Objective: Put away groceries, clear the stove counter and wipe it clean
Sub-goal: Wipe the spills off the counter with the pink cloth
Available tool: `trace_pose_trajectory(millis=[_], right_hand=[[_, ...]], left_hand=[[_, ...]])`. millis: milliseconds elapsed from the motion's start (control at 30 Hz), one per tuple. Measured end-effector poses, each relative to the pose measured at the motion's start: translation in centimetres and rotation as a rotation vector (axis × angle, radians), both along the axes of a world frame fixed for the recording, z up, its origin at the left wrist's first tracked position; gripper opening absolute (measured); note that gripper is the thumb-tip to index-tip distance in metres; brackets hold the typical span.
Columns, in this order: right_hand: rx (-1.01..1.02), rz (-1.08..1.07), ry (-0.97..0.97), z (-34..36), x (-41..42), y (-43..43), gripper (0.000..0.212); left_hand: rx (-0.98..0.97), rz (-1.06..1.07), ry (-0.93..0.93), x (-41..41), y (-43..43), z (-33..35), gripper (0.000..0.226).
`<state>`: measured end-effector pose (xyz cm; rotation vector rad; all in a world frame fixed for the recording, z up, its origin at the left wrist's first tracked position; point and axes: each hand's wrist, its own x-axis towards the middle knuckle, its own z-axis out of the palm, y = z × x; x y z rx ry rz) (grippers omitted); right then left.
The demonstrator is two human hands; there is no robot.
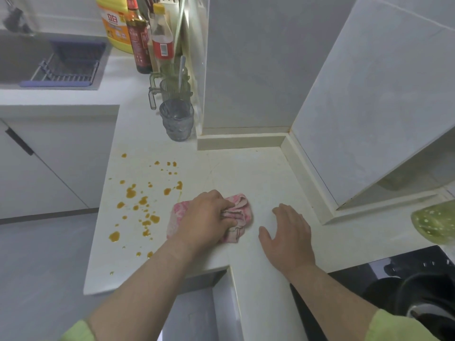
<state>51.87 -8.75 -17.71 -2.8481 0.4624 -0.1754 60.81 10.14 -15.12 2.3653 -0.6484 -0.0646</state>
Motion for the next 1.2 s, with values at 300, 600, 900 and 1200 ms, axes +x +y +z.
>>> trace_pose_trajectory(millis=[300, 600, 900, 1200], right_hand=[[0.029, -0.002, 0.017, 0.0, 0.1, 0.0, 0.064], [0.02, -0.007, -0.001, 0.1, 0.1, 0.1, 0.062], [0.035, 0.002, 0.033, 0.3, 0.0, -0.1, 0.056], [0.034, -0.017, 0.008, 0.3, -0.1, 0.2, 0.062]], left_hand=[[-0.006, 0.014, 0.019, 1.3, -0.8, 0.6, 0.039], [0.001, -0.003, 0.021, -1.8, 0.3, 0.8, 0.037], [0.03, 0.007, -0.002, -4.4, 1.9, 0.5, 0.029], [0.023, 0.044, 0.019, -5.4, 3.2, -0.1, 0.03]])
